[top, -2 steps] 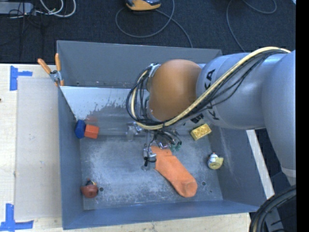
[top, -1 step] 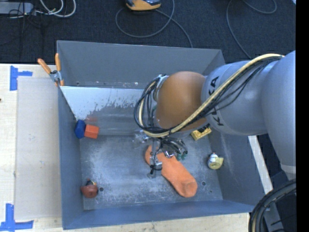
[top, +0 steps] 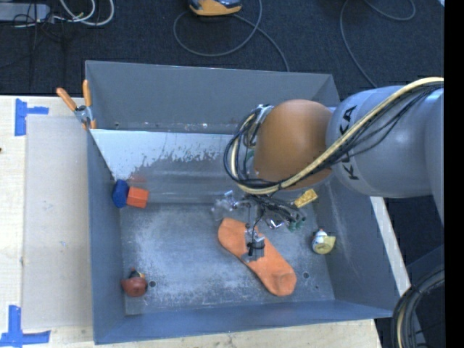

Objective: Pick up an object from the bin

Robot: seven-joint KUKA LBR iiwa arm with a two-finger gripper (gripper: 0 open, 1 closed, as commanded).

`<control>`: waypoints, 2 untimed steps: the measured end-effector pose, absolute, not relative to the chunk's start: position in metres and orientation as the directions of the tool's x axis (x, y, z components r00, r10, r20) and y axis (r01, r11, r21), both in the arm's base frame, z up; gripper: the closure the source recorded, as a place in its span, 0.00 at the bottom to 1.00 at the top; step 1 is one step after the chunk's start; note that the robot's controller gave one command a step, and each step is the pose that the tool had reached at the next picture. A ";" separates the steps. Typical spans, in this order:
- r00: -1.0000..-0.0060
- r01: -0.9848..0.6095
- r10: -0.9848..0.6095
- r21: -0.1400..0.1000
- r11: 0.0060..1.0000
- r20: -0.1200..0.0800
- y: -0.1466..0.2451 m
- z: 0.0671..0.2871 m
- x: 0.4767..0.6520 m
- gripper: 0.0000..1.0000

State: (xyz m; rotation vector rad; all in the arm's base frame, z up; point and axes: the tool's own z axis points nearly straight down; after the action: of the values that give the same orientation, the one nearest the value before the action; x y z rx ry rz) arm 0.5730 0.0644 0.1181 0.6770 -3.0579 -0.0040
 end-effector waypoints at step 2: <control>-0.968 -0.252 -0.252 0.002 0.968 0.009 0.029 0.101 0.583 0.00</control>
Offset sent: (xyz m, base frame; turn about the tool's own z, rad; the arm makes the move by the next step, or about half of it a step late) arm 0.0162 -0.0560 -0.0368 -0.0615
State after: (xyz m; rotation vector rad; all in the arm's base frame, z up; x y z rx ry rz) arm 0.5827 0.0292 0.1014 0.3978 -3.1072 -0.0021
